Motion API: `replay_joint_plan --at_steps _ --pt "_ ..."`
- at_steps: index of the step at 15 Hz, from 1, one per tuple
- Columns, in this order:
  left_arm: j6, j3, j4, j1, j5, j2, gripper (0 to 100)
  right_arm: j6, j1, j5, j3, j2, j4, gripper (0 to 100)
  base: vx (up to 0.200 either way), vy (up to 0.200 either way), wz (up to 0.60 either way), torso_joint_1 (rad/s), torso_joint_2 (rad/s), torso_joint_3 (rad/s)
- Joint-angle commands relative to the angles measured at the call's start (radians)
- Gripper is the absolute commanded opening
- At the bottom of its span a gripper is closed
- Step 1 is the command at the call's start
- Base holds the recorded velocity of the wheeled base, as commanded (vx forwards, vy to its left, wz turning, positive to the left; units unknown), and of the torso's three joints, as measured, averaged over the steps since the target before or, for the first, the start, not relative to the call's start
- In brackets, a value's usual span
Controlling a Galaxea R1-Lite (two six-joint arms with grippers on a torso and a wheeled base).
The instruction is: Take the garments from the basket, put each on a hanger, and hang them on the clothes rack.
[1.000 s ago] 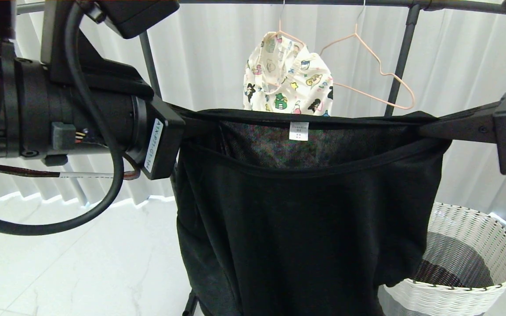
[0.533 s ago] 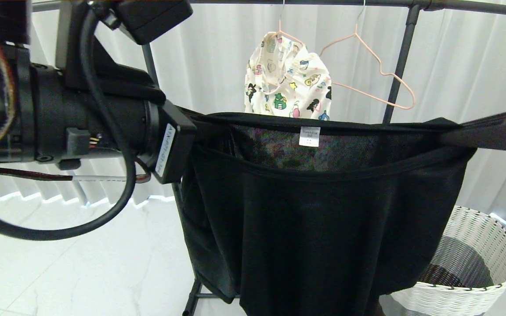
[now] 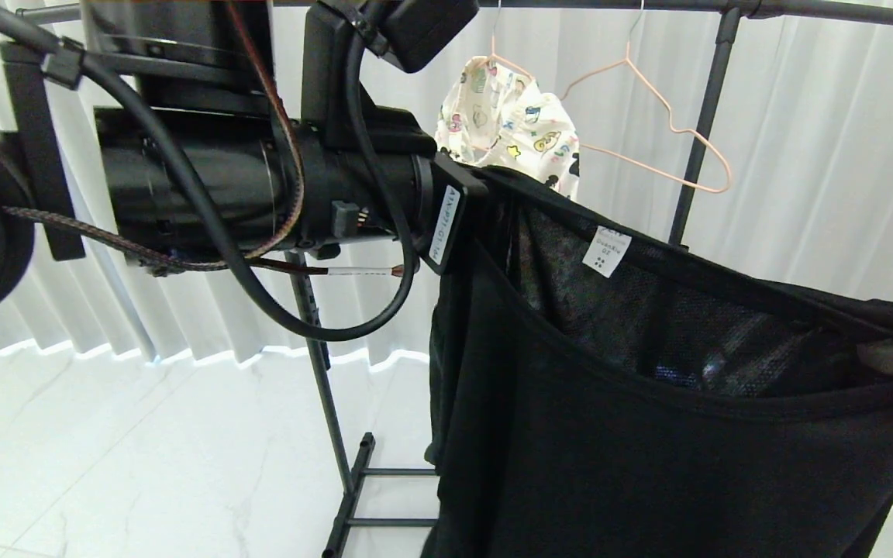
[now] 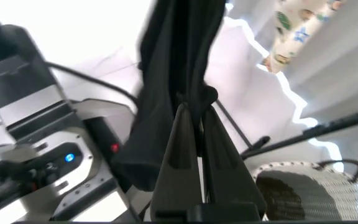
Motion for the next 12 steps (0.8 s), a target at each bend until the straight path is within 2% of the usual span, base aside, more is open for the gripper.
replay_joint_plan --at_steps 1,6,8,10,12 --pt "0.000 0.000 -0.002 0.002 0.000 0.018 0 0.003 0.020 0.000 0.002 0.011 0.001 0 0.000 0.000 0.00 0.000 0.00 0.000" --pt "-0.008 0.006 0.009 0.000 0.002 -0.014 0 0.005 0.003 -0.005 0.001 0.008 0.000 0 0.000 0.000 0.00 0.000 0.00 0.000" --pt "-0.035 0.009 0.115 -0.003 0.002 -0.080 0 0.003 -0.077 0.003 -0.009 0.029 -0.034 0 0.000 0.000 0.00 0.000 0.00 0.000" --pt "-0.173 0.009 0.222 -0.064 0.008 -0.163 0 0.005 -0.140 0.034 -0.035 0.072 -0.095 0 0.000 0.000 0.00 0.000 0.00 0.000" --pt "-0.270 0.010 0.331 -0.138 0.011 -0.240 0 0.003 -0.163 0.087 -0.107 0.126 -0.100 0 0.000 0.000 0.00 0.000 0.00 0.000"
